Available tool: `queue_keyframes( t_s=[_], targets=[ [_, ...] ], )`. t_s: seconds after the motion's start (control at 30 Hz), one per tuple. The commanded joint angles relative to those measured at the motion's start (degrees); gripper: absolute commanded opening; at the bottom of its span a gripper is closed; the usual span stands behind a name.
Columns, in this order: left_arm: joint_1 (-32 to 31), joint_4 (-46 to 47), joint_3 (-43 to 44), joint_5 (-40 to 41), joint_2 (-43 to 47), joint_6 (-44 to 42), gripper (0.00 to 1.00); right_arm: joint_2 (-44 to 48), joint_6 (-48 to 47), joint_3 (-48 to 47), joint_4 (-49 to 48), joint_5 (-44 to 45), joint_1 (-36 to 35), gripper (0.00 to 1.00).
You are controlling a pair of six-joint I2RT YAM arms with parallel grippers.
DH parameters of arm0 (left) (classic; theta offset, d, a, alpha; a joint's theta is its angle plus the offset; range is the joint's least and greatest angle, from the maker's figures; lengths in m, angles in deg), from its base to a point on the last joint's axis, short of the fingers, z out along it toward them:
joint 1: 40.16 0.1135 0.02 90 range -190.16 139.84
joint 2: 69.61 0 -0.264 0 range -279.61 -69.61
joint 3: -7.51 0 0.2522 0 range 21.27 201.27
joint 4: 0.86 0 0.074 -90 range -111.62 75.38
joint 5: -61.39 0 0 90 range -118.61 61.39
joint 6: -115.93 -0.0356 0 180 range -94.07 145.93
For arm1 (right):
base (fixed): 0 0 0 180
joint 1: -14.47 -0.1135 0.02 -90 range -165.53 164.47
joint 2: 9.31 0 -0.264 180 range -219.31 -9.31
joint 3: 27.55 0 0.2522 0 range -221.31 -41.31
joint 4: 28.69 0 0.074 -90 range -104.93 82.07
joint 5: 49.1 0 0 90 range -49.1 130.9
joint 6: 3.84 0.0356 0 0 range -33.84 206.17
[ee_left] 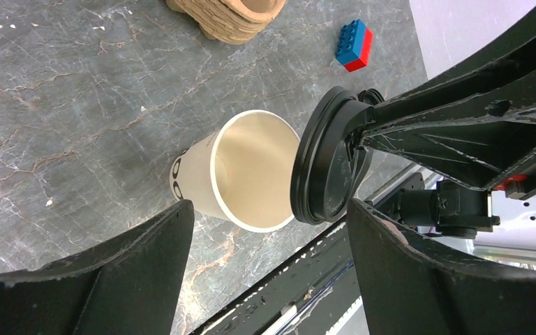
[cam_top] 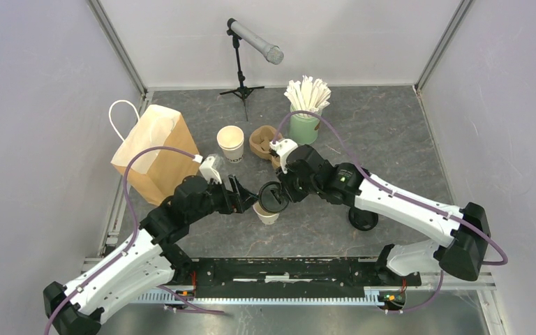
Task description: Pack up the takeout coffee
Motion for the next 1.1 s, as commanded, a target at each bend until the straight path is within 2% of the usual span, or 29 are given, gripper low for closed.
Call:
queue_keyframes(
  t_s=[0.0,0.27,0.53,0.87,1.07],
  targets=[
    [0.28,1.8,-0.59,0.01,1.08,0.69,0.86,-1.13,0.21,-2.26,-0.22,-0.95,-0.06,0.22],
    [0.28,0.71,-1.12,1.61,2.56,0.39,0.87,-2.4,-0.5,-3.1,0.07,-2.12,-0.05,0.22],
    [0.27,5.02,-3.74,-0.42,3.91,1.98,0.88,-5.23,-1.6,-4.78,1.51,-3.44,-0.05,0.22],
    [0.28,7.41,-3.99,-2.06,-1.06,0.57,0.77,-9.72,-1.67,-8.2,4.26,-4.58,0.0,0.24],
    [0.28,6.95,-3.91,-1.95,-3.18,-1.0,0.74,-11.3,-1.49,-8.76,3.49,-4.56,-0.09,0.24]
  ],
)
